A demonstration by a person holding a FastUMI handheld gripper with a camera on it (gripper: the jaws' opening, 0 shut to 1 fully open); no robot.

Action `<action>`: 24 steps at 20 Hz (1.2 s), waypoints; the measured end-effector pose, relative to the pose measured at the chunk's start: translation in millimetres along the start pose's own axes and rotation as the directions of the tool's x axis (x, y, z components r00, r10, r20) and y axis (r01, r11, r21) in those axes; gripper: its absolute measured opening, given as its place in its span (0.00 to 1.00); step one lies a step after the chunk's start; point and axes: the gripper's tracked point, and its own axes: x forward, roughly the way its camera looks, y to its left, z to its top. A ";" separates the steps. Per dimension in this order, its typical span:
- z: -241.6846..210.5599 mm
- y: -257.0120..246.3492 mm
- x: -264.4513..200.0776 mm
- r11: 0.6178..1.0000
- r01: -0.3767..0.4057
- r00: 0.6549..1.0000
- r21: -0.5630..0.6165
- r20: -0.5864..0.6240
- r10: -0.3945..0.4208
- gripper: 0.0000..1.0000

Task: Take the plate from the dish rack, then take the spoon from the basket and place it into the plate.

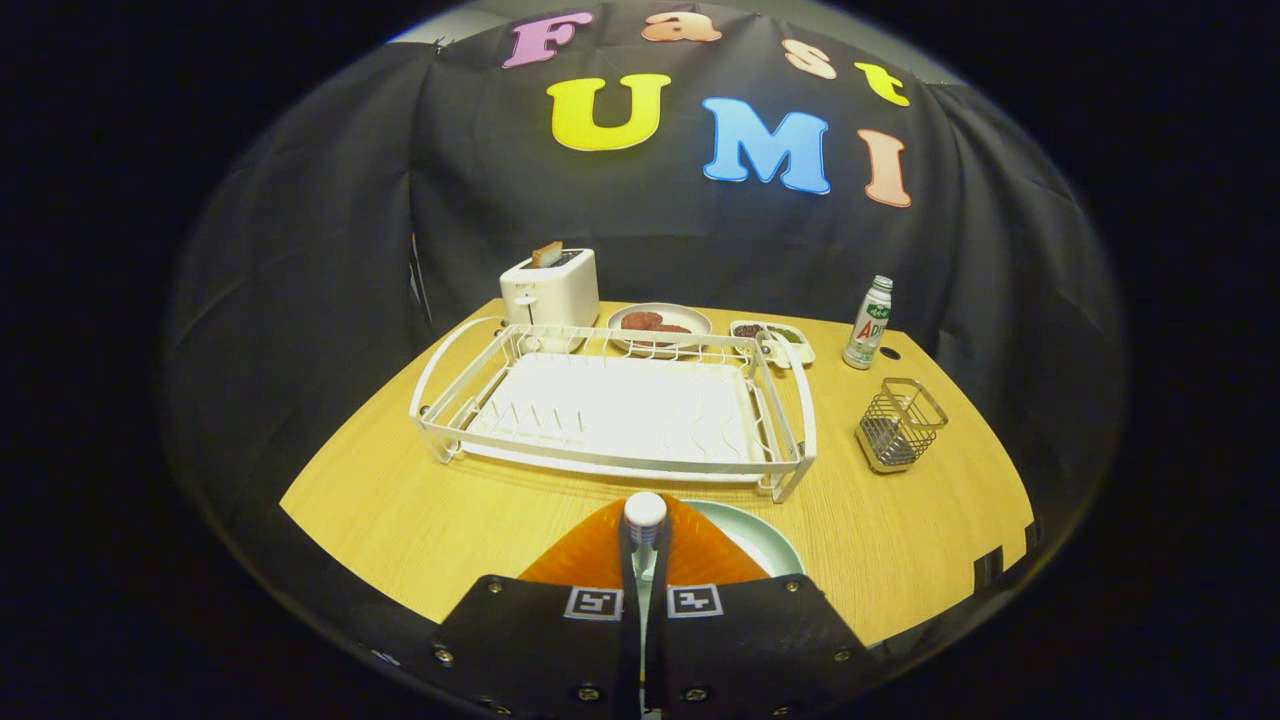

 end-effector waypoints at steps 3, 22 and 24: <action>-0.4 -0.3 1.6 1.000 -0.006 1.000 0.011 -0.004 0.006 0.02; -1.8 -13.2 9.2 1.000 0.003 1.000 0.026 -0.014 -0.003 0.26; -0.3 -15.7 12.7 1.000 0.003 1.000 0.020 -0.008 -0.003 0.30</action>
